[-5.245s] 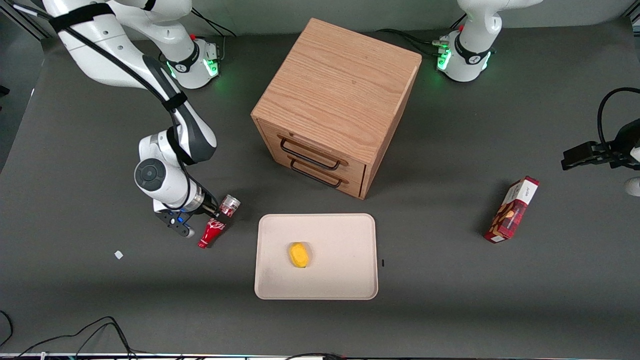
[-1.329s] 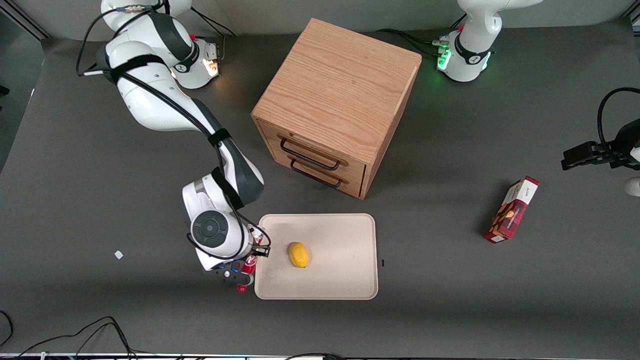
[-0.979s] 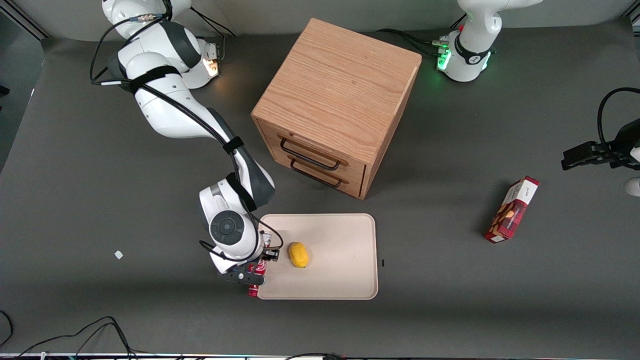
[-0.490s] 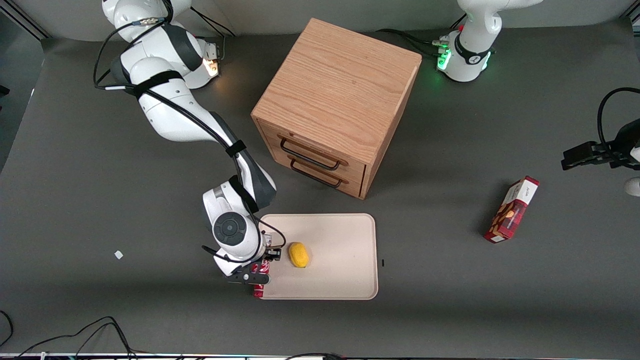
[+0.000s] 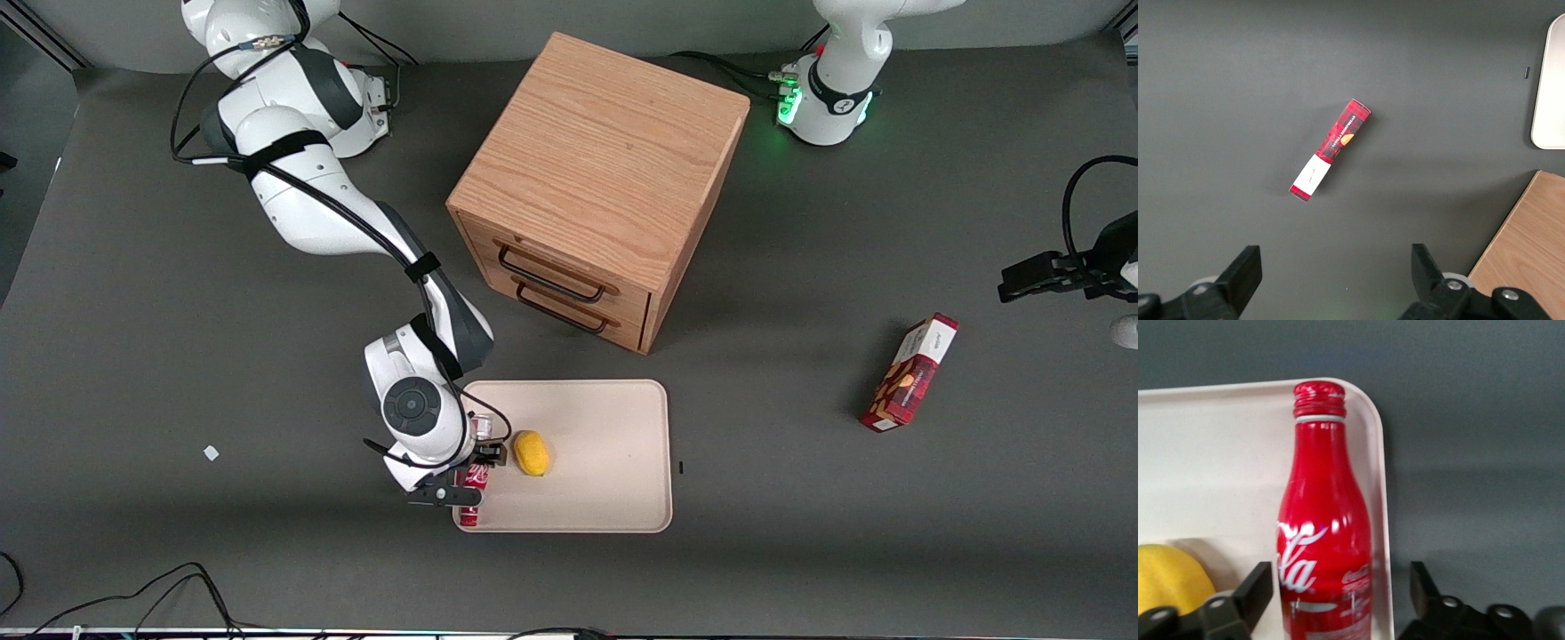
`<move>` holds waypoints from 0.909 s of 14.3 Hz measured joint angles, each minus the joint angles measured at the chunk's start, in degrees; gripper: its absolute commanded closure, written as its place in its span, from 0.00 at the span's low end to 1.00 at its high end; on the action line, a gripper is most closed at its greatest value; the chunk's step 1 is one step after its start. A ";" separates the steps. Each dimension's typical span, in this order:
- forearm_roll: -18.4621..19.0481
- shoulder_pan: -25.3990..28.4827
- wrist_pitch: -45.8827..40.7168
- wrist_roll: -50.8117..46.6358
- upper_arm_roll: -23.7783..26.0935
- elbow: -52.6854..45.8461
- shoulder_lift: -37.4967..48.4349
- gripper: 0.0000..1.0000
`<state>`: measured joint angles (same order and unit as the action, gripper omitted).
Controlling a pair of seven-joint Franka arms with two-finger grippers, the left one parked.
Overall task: Place coke bottle on tray
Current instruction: 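Lower the held bottle onto the tray beside the yellow object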
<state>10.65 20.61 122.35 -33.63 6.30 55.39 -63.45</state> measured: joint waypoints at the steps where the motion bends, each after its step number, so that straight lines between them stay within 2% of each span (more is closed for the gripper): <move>1: 0.00 -0.03 0.04 0.00 -0.02 -0.06 0.00 0.00; 10: 0.00 -0.10 -0.27 0.00 -0.08 -0.35 0.02 0.00; 13: -0.01 -0.17 -3.84 0.00 -0.07 -1.96 1.28 0.00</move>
<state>10.63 20.44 118.51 -33.63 6.23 53.44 -62.17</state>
